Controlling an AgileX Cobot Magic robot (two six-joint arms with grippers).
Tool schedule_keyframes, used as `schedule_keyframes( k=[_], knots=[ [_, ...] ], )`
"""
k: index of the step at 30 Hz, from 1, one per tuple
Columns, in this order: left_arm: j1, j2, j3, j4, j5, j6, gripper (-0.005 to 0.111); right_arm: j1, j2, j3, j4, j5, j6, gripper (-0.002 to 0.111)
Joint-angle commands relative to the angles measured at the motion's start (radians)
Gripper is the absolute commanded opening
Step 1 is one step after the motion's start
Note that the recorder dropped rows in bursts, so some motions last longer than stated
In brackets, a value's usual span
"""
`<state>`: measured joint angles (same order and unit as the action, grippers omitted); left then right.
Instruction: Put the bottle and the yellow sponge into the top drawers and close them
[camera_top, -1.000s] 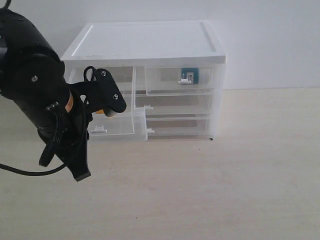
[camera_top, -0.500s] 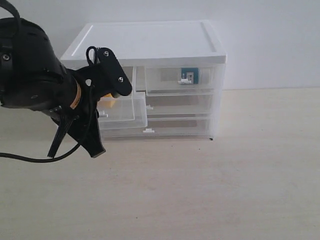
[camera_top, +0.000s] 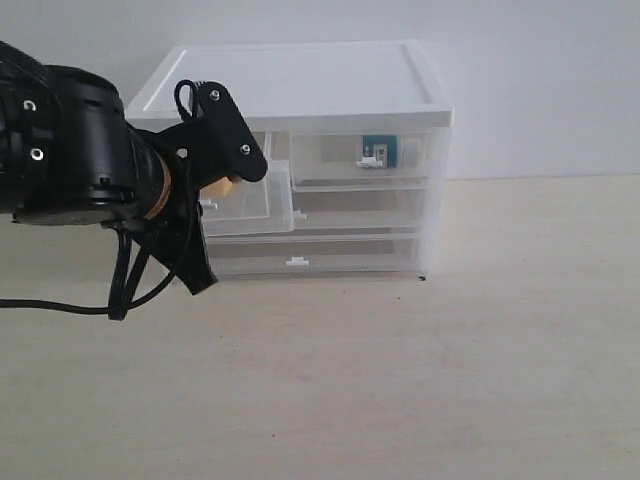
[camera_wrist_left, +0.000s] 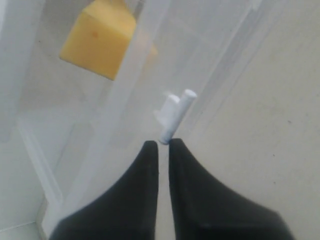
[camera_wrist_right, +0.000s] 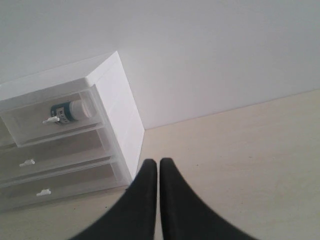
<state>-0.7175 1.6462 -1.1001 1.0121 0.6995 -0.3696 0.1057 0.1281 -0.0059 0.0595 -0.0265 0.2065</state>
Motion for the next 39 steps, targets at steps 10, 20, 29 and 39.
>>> schedule_keyframes(
  k=[10, 20, 29, 39],
  knots=[
    [0.003, 0.065, -0.048, 0.261, -0.065, -0.142, 0.004, -0.005, -0.004, 0.006, -0.002, -0.011, -0.003, 0.0],
    [0.101, 0.106, -0.12, 0.27, -0.155, -0.177, 0.004, -0.005, -0.004, 0.006, -0.002, -0.016, -0.003, 0.0],
    [0.127, 0.147, -0.156, 0.283, -0.178, -0.177, 0.004, -0.005, -0.004, 0.006, -0.002, -0.02, -0.003, 0.0],
    [0.127, 0.095, -0.156, 0.178, -0.173, -0.177, 0.004, -0.005, -0.004, 0.006, -0.002, -0.015, -0.003, 0.0]
  ],
)
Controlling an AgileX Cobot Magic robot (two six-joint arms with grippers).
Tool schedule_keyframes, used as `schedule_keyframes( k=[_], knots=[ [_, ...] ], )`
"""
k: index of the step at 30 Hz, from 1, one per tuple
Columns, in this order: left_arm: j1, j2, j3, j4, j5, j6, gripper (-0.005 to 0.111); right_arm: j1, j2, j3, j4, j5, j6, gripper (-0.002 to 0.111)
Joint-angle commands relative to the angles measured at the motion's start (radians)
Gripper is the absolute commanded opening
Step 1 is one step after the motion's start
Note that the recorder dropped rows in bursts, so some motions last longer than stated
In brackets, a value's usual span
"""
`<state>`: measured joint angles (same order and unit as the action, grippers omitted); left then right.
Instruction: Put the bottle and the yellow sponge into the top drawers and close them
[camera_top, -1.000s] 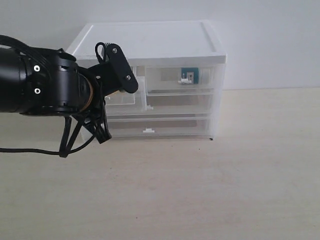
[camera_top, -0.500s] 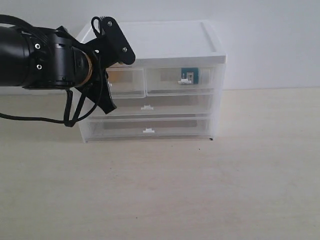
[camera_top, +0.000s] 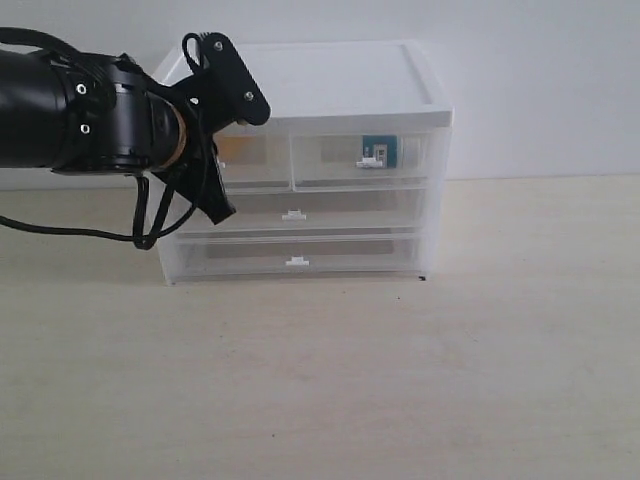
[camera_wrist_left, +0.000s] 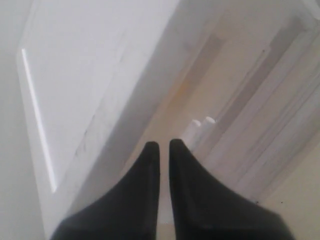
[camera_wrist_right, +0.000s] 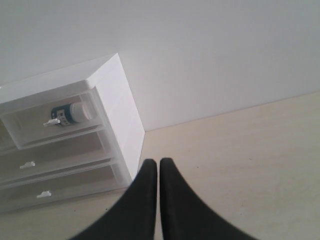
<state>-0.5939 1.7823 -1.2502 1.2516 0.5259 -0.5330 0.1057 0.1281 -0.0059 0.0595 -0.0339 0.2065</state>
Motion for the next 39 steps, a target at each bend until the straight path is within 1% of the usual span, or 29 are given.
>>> schedule_keyframes(
  k=[1, 4, 9, 11, 15, 22, 24, 29, 32, 35, 39],
  knots=[
    [0.003, -0.051, -0.006, -0.081, 0.001, -0.013, 0.004, -0.005, -0.004, 0.006, -0.002, -0.007, -0.003, 0.0],
    [0.003, -0.073, -0.006, -0.182, -0.001, 0.028, 0.004, -0.005, -0.004, 0.006, -0.002, -0.007, -0.003, 0.0],
    [0.008, -0.094, -0.006, -0.466, 0.003, 0.241, 0.004, -0.005, -0.004, 0.006, -0.002, -0.005, -0.003, 0.0],
    [0.017, -0.099, -0.006, -0.573, 0.005, 0.287, 0.004, -0.005, -0.004, 0.006, -0.002, -0.001, -0.007, 0.0],
    [0.058, -0.112, 0.013, -0.713, -0.02, 0.325, 0.004, -0.005, -0.004, 0.006, -0.002, 0.004, -0.01, 0.0],
    [0.169, -0.202, 0.144, -0.871, -0.169, 0.325, 0.004, -0.005, -0.004, 0.006, -0.002, 0.007, -0.013, 0.0],
    [0.215, -0.236, 0.189, -0.912, -0.219, 0.325, 0.004, -0.005, -0.004, 0.006, -0.002, 0.007, -0.013, 0.0],
    [0.334, -0.333, 0.322, -1.041, -0.396, 0.325, 0.004, -0.005, -0.004, 0.006, -0.002, 0.009, -0.013, 0.0],
    [0.402, -0.382, 0.389, -1.1, -0.474, 0.325, 0.004, -0.005, -0.004, 0.006, -0.002, 0.018, -0.013, 0.0],
    [0.465, -0.437, 0.46, -1.114, -0.558, 0.295, 0.004, -0.005, -0.004, 0.006, -0.002, 0.019, -0.015, 0.0],
    [0.526, -0.55, 0.582, -1.114, -0.751, 0.214, 0.004, -0.005, -0.004, 0.006, -0.002, 0.019, -0.02, 0.0]
  ],
)
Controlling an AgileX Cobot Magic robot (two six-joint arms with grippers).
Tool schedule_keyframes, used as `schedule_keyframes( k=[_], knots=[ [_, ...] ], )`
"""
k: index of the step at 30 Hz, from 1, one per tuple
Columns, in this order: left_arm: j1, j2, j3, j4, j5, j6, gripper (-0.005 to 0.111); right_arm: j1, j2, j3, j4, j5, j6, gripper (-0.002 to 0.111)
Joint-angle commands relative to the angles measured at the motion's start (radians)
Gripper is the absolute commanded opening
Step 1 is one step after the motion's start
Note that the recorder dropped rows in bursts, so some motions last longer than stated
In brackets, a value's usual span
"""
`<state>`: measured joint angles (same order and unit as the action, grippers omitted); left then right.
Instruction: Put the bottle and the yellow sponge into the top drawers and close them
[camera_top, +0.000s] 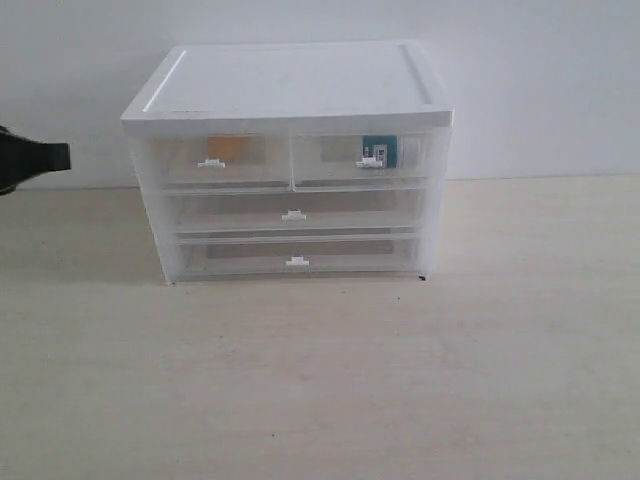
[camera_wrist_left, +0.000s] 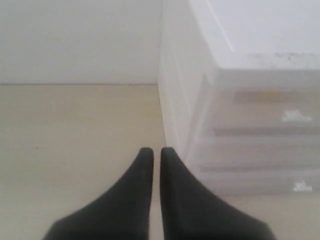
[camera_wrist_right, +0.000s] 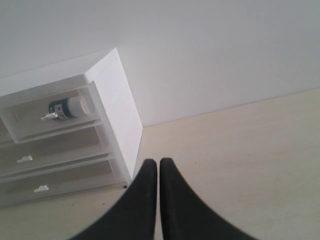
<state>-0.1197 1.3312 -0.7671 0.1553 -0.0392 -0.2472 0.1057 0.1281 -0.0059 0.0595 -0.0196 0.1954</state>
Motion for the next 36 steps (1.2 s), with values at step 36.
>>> schedule_keyframes(
  k=[36],
  knots=[
    [0.076, -0.931, 0.452, -0.005, -0.357, -0.183, 0.004, -0.005, -0.004, 0.006, -0.002, 0.0, -0.096, 0.0]
  ],
)
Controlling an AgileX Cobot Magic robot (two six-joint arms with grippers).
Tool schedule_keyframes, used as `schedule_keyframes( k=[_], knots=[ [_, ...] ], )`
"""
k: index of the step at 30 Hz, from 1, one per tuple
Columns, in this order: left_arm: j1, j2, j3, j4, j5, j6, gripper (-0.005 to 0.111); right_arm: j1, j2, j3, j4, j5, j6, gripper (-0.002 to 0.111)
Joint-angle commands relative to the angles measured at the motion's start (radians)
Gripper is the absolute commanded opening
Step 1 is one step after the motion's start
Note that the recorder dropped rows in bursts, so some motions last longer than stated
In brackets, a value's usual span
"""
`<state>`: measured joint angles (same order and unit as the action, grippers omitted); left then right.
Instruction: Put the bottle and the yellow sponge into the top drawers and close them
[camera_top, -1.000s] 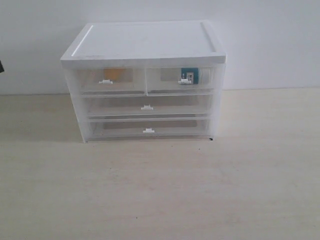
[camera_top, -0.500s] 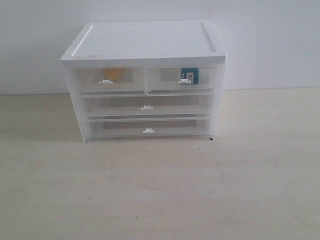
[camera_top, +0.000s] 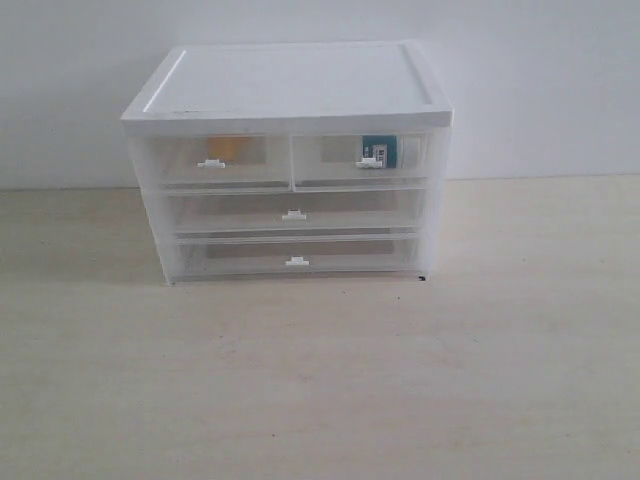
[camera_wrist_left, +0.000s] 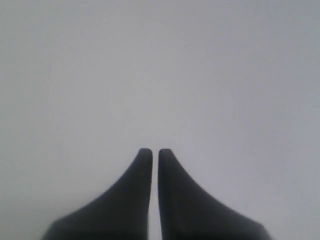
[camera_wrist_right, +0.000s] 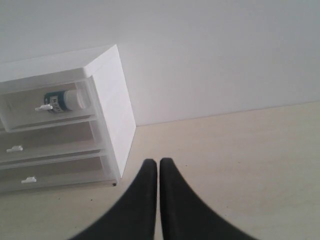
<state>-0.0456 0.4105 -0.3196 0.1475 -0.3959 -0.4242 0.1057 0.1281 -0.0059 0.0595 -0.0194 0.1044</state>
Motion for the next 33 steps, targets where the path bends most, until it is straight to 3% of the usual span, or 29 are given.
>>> schedule_keyframes(
  k=[1, 24, 28, 33],
  knots=[
    [0.002, -0.011, 0.004, 0.003, 0.0, -0.006, 0.004, -0.005, -0.004, 0.006, -0.002, 0.0, -0.005, 0.0],
    [0.002, -0.013, 0.006, 0.003, 0.008, 0.005, 0.004, -0.005, -0.004, 0.006, -0.002, 0.0, -0.005, 0.0],
    [0.002, -0.055, 0.007, -0.014, 0.123, 0.04, 0.004, -0.005, -0.004, 0.006, -0.002, 0.0, -0.005, 0.0],
    [0.002, -0.133, 0.016, -0.194, 0.345, 0.224, 0.004, -0.005, -0.004, 0.006, -0.002, 0.0, -0.005, 0.0]
  ],
)
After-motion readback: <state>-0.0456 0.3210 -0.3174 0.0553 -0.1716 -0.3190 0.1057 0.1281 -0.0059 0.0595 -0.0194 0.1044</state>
